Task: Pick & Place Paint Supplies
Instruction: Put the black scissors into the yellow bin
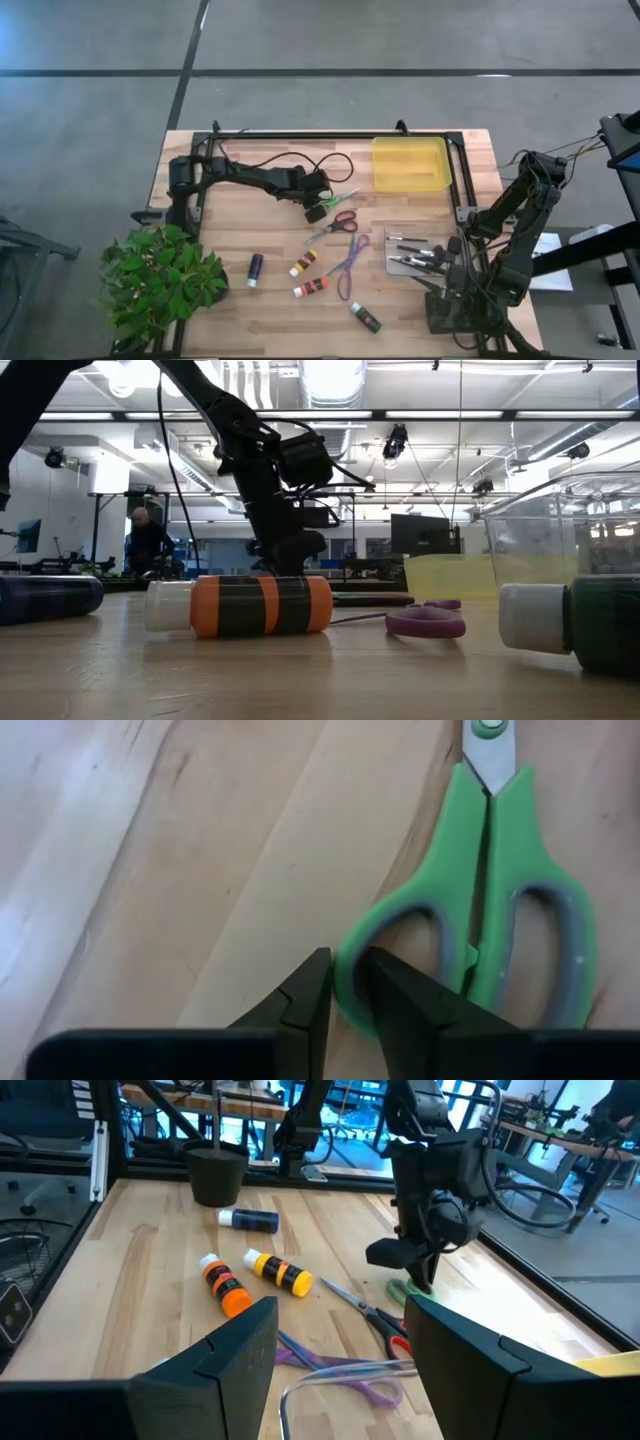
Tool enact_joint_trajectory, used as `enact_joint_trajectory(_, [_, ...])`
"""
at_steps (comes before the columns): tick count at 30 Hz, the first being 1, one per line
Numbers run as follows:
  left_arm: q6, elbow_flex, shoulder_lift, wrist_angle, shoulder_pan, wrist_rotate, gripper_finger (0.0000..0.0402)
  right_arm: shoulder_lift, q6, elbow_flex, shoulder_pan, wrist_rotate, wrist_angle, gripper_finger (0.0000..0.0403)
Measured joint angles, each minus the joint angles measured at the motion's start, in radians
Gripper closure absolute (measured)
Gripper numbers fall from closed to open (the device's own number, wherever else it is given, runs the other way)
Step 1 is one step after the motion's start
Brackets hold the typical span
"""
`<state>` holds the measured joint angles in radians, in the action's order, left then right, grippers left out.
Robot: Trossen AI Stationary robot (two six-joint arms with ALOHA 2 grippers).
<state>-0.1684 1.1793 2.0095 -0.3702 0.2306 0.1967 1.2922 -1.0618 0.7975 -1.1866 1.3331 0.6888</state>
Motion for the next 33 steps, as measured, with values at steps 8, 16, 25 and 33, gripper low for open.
enact_joint_trajectory(8, [-0.02,0.003,0.001,0.004,0.015,-0.073,0.0387,0.0,0.0,0.0,0.0,0.0,0.0,0.0184])
enact_joint_trajectory(16, [-0.016,-0.003,-0.007,0.138,0.019,-0.212,0.0391,0.0,0.0,0.0,0.0,-0.002,-0.004,0.0184])
enact_joint_trajectory(25, [-0.017,-0.006,-0.04,0.211,0.018,-0.25,0.0398,0.0,0.008,0.0,0.0,-0.006,-0.009,0.0184])
enact_joint_trajectory(33, [-0.012,-0.005,-0.043,0.215,0.017,-0.296,0.0399,0.0,0.015,-0.001,0.0,-0.005,-0.018,0.0184])
